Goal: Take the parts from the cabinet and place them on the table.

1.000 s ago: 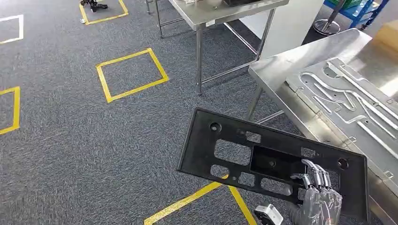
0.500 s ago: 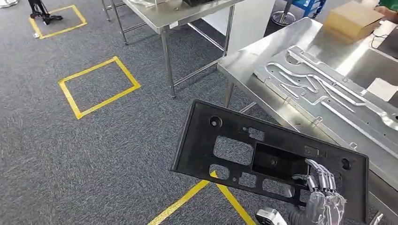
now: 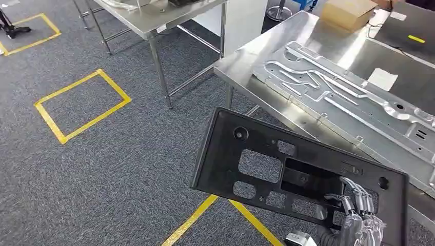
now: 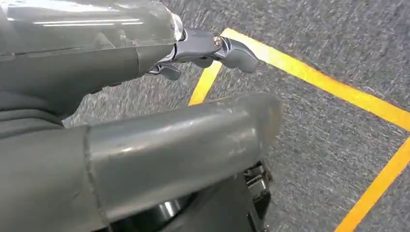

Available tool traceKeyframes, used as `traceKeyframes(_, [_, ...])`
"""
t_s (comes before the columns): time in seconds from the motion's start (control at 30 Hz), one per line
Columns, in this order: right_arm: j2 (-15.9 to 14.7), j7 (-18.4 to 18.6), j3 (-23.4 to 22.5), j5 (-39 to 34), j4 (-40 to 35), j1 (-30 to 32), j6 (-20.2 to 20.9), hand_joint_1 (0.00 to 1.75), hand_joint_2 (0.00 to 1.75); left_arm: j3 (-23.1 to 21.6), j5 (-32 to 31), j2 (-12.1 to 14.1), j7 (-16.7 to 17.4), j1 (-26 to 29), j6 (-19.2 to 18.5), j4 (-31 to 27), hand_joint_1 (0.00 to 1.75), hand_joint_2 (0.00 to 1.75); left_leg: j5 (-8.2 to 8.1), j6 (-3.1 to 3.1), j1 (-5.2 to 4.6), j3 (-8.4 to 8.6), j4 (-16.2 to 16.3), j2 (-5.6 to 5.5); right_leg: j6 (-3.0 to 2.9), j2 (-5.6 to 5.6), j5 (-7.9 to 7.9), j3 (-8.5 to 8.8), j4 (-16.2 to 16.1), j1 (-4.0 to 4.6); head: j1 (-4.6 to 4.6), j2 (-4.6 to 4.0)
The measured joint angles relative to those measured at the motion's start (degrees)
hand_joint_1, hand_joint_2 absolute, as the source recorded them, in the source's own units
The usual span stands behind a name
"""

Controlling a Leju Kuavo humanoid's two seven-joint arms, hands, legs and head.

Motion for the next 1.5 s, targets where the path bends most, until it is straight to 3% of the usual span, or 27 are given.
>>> traceKeyframes(0.1, [0.0, 0.0, 0.0, 0.0, -0.2, 0.1, 0.0, 1.75, 1.75, 0.0, 0.0, 0.0, 0.0, 0.0, 0.0, 0.0, 0.00, 0.00, -0.08, -0.23, 0.02, 0.12, 0.0, 0.59, -0.14, 0.67, -0.01, -0.19, 0.0, 0.09, 0.00, 0.00])
traceKeyframes(0.13, [0.2, 0.0, 0.0, -0.1, -0.3, 0.6, 0.0, 1.75, 1.75, 0.0, 0.0, 0.0, 0.0, -0.4, -0.1, 0.0, 0.00, 0.00, -1.14, -1.23, 0.10, 0.70, 0.6, -0.35, -1.08, 2.78, 0.78, 0.62, -1.4, -0.74, -0.02, -0.02])
traceKeyframes(0.17, [0.2, 0.0, 0.0, -0.1, -0.3, 0.3, -0.1, 1.75, 1.75, -0.1, 0.1, 0.0, -0.1, -0.3, -0.1, 0.0, 0.00, 0.00, -4.41, -1.42, 0.32, -1.55, 5.7, -4.00, -1.56, 3.65, 0.88, 0.59, -1.5, -1.01, -0.42, 0.00])
traceKeyframes(0.23, [0.4, 0.0, 0.0, -0.1, -0.3, 0.4, -0.1, 1.75, 1.75, -0.1, 0.1, 0.0, 0.0, -0.2, -0.1, 0.0, 0.00, 0.00, -8.28, -1.85, 0.53, -5.82, 14.6, -5.19, -1.64, 5.11, 0.84, 0.56, -1.4, -0.97, -0.50, 0.00])
traceKeyframes(0.27, [0.4, 0.0, 0.0, -0.1, -0.3, 0.4, 0.0, 1.75, 1.75, -0.1, 0.1, 0.0, 0.0, -0.1, -0.1, 0.0, 0.00, 0.00, -8.52, -1.98, 0.54, -7.05, 16.9, -5.19, -1.65, 5.88, 0.83, 0.55, -1.3, -0.97, -0.59, 0.00])
traceKeyframes(0.33, [0.4, -0.5, 0.0, -1.2, -0.2, 0.5, 0.0, 1.75, 1.75, -0.2, 0.2, 0.0, 0.0, 0.0, -0.1, 0.0, 0.00, 0.00, -5.06, -2.10, 0.64, -6.02, 13.7, -5.27, -1.51, 7.55, 0.71, 0.65, -1.0, -1.03, -0.57, 0.00])
traceKeyframes(0.37, [0.4, -0.8, 0.0, -2.0, -0.2, 0.6, -0.1, 1.75, 1.75, -0.2, 0.3, 0.0, -0.1, 0.1, -0.1, 0.0, 0.00, 0.00, -1.89, -2.15, 0.80, -3.93, 8.7, -5.61, -1.29, 8.42, 0.56, 0.68, -0.7, -1.09, -0.59, 0.00])
traceKeyframes(0.4, [0.4, -1.2, 0.1, -3.0, -0.1, 0.7, 0.0, 1.75, 1.75, -0.2, 0.4, 0.0, -0.2, 0.0, -0.1, 0.0, 0.00, 0.00, 0.89, -2.18, 1.08, -1.71, 3.4, -7.13, -0.96, 9.08, 0.31, 0.59, -0.3, -1.13, -0.57, -0.02])
traceKeyframes(0.43, [0.4, -1.4, 0.3, -3.7, 0.0, 0.7, 0.0, 1.75, 1.75, -0.2, 0.4, 0.0, -0.2, 0.1, -0.1, 0.0, 0.00, 0.00, 0.11, -2.07, 1.28, -0.90, 1.5, -9.75, -0.66, 9.46, 0.06, 0.28, 0.1, -1.09, -0.52, 0.00])
traceKeyframes(0.57, [0.5, -1.8, 0.8, -5.0, 0.2, 1.2, 0.0, 1.75, 1.75, -0.5, 0.4, 0.0, -0.5, -0.2, -0.1, 0.0, 0.00, 0.00, 0.66, -0.64, 0.64, -0.91, 1.0, -8.19, 0.66, 11.00, 0.41, -0.43, 0.2, -1.23, -0.48, 0.00])
traceKeyframes(0.6, [0.5, -1.9, 0.9, -5.0, 0.2, 1.3, 0.0, 1.75, 1.75, -0.6, 0.4, -0.1, -0.5, -0.2, -0.2, 0.0, 0.00, 0.00, 1.11, 0.04, 1.27, -0.78, 0.3, -7.48, 0.85, 11.12, 0.12, -0.53, 0.5, -1.30, -0.61, 0.00])
traceKeyframes(0.67, [0.5, -2.1, 0.9, -5.6, 0.4, 1.4, 0.0, 1.75, 1.75, -0.6, 0.5, 0.0, -0.7, -0.2, -0.3, 0.0, 0.00, 0.00, 1.26, 0.69, 1.12, -0.74, 0.0, -6.61, 1.40, 6.35, -2.79, -2.55, 4.7, -1.10, 0.44, 0.00])
traceKeyframes(0.7, [0.5, -2.1, 1.0, -6.0, 0.6, 1.4, 0.0, 1.75, 1.75, -0.7, 0.6, 0.0, -0.7, -0.2, -0.3, 0.0, 0.00, 0.00, 1.26, 0.69, 1.03, -0.84, 0.0, -6.13, 1.67, 5.35, -4.90, -4.61, 8.8, -1.21, 0.46, 0.00])
traceKeyframes(0.77, [0.5, -2.2, 1.4, -6.4, 1.0, 1.5, 0.0, 1.75, 1.75, -0.7, 0.7, 0.0, -0.8, 0.1, -0.4, 0.0, 0.00, 0.00, 1.14, 0.75, 0.89, -0.89, 0.0, -4.88, 1.98, 4.77, -7.43, -8.39, 16.2, -1.43, 0.46, -0.02])
traceKeyframes(0.8, [0.5, -2.3, 1.4, -6.6, 1.3, 1.5, 0.0, 1.75, 1.75, -0.8, 0.9, 0.0, -0.8, 0.2, -0.4, 0.0, 0.00, 0.00, 1.05, 0.74, 0.87, -0.84, 0.0, -4.41, 2.00, 4.64, -6.77, -8.71, 16.6, -1.45, 0.50, 0.00])
traceKeyframes(0.83, [0.5, -2.3, 1.4, -6.7, 1.4, 1.5, 0.0, 1.75, 1.75, -0.8, 1.1, 0.0, -0.8, 0.2, -0.4, 0.0, 0.00, 0.00, 0.97, 0.67, 0.85, -0.74, 0.0, -3.98, 1.91, 4.53, -4.89, -7.64, 14.4, -1.44, 0.48, 0.00])
traceKeyframes(0.9, [0.5, -2.4, 1.4, -7.0, 1.5, 1.5, 0.0, 1.75, 1.75, -0.8, 1.3, 0.0, -0.9, 0.0, -0.4, 0.0, 0.00, 0.00, 0.73, 0.43, 0.80, -0.31, 0.0, -3.47, 1.30, 3.90, 0.04, -2.63, 5.1, -1.31, 0.50, 0.00])
traceKeyframes(0.93, [0.5, -2.8, 1.4, -7.4, 1.5, 1.5, 0.0, 1.75, 1.75, -0.9, 1.3, 0.0, -0.9, 0.0, -0.4, 0.0, 0.00, 0.00, 0.61, 0.26, 0.79, -0.11, 0.0, -3.29, 0.77, 2.74, 0.92, -0.42, 0.8, -1.00, 0.50, 0.00])
traceKeyframes(0.97, [0.5, -3.2, 1.5, -8.0, 1.5, 1.4, 0.0, 1.75, 1.75, -0.9, 1.4, -0.1, -1.0, 0.0, -0.4, 0.0, 0.00, 0.00, 0.43, -0.09, 0.38, -0.13, 0.1, -3.09, 0.48, 2.21, 0.10, 0.06, -0.1, -0.42, 0.46, 0.00])
traceKeyframes(1.1, [0.5, -5.7, 1.5, -11.7, 0.6, 1.5, 0.0, 1.75, 1.75, -1.0, 1.5, -0.1, -1.0, -0.1, -0.5, 0.0, 0.00, 0.00, 0.21, -1.40, 0.21, 0.42, -0.3, -2.04, -0.47, 3.47, 0.51, 0.08, -0.8, -0.71, 0.42, 0.00])
traceKeyframes(1.13, [0.5, -6.6, 1.6, -12.7, 0.4, 1.5, 0.0, 1.75, 1.75, -1.0, 1.7, 0.0, -1.0, -0.2, -0.5, 0.0, 0.00, 0.00, -0.49, -1.62, 0.58, 0.25, 0.6, -3.25, -0.73, 3.53, 0.73, 0.47, -1.2, -0.95, 0.39, -0.02])
traceKeyframes(1.2, [0.5, -9.4, 2.2, -16.4, -0.2, 1.5, 0.0, 1.75, 1.75, -1.1, 2.1, 0.0, -1.1, -0.2, -0.5, 0.0, 0.00, 0.00, -4.65, -1.80, 0.64, -2.91, 7.4, -4.80, -1.42, 3.80, 0.64, 0.59, -1.3, -1.09, -0.04, -0.02])
traceKeyframes(1.27, [0.5, -11.1, 3.1, -18.7, -0.5, 1.5, 0.0, 1.75, 1.75, -1.1, 2.4, 0.0, -1.2, -0.1, -0.5, 0.0, 0.00, 0.00, -8.03, -2.13, 0.66, -7.29, 16.1, -5.15, -1.56, 4.37, 0.54, 0.61, -1.2, -0.98, -0.07, 0.00])
traceKeyframes(1.33, [0.5, -11.4, 3.5, -19.0, -0.8, 1.6, 0.0, 1.75, 1.75, -1.2, 2.4, 0.0, -1.2, 0.1, -0.5, 0.0, 0.00, 0.00, -6.04, -2.24, 0.68, -7.66, 16.2, -5.15, -1.53, 5.20, 0.45, 0.75, -1.1, -0.97, -0.09, -0.02])
traceKeyframes(1.43, [0.5, -11.4, 3.9, -19.1, -1.2, 1.7, 0.0, 1.75, 1.75, -1.4, 2.7, 0.1, -1.2, 0.1, -0.7, 0.0, 0.00, 0.00, 1.57, -1.95, 0.89, -1.63, 2.4, -6.07, -0.96, 6.27, -0.12, 0.91, -0.3, -1.03, -0.11, 0.00])
traceKeyframes(1.47, [0.5, -11.5, 4.0, -19.1, -1.2, 1.7, 0.0, 1.75, 1.75, -1.4, 2.9, 0.1, -1.2, 0.1, -0.9, 0.0, 0.00, 0.00, 0.56, -1.84, 0.66, -1.23, 1.0, -6.91, -0.56, 6.44, -0.40, 0.54, 0.3, -0.59, -0.07, -0.02])
traceKeyframes(1.5, [0.5, -11.5, 4.1, -19.2, -1.3, 1.8, 0.0, 1.75, 1.75, -1.5, 3.0, 0.1, -1.2, 0.0, -1.0, 0.0, 0.00, 0.00, 0.79, -1.39, 0.69, -1.27, 1.0, -6.75, -0.39, 6.71, -0.40, 0.34, 0.4, -0.64, -0.07, 0.00])
